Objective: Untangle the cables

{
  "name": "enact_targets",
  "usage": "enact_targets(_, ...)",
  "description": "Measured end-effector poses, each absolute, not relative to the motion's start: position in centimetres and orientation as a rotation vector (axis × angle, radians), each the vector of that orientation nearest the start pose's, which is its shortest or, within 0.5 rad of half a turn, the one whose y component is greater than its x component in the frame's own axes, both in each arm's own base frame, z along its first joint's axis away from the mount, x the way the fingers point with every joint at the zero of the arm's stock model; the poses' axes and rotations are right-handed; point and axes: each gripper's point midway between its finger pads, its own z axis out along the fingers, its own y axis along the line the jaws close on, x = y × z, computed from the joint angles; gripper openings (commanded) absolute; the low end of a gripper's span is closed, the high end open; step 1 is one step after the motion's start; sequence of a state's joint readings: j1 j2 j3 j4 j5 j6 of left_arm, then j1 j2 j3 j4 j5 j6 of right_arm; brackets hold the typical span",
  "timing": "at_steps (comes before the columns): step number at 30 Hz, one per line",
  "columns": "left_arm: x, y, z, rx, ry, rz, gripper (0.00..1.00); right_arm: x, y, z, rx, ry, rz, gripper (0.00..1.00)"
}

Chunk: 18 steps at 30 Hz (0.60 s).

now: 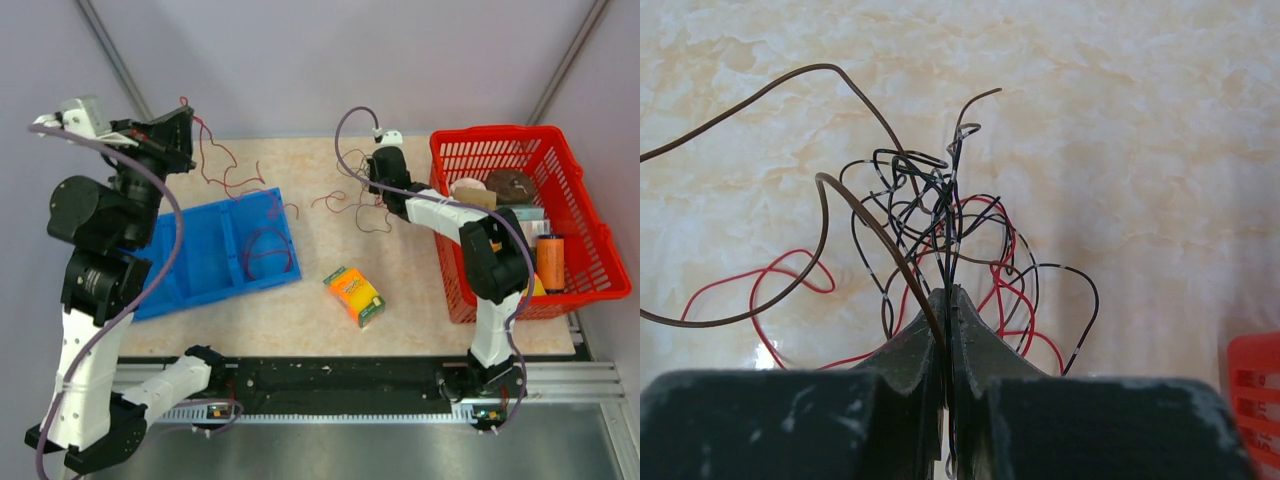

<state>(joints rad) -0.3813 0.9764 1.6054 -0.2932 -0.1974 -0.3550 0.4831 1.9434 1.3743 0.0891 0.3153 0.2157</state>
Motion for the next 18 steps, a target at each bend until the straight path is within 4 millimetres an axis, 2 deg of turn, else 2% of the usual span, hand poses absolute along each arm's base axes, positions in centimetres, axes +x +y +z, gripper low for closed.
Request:
enact_targets(4, 25.4, -8.0, 58.4, -0.157, 1.198, -0.524, 0.00, 51.0, 21.6, 12.9, -0.078, 2.026, 0.121, 0.00)
enact_targets(7, 26.0, -8.2, 57.7, -0.156, 1.210, -0.522, 0.00, 51.0, 21.6, 12.9, -0.078, 2.027, 0.121, 0.00)
enact_targets(10, 27.4, -9.0, 55.5, -0.151, 1.266, -0.521, 0.00, 51.0, 21.6, 12.9, -0.078, 2.027, 0.122, 0.00)
enact_targets(18, 32.3, -11.5, 47.7, -0.137, 1.471, -0.504, 0.00, 51.0, 21.7, 12.9, -0.080, 2.027, 0.125, 0.00)
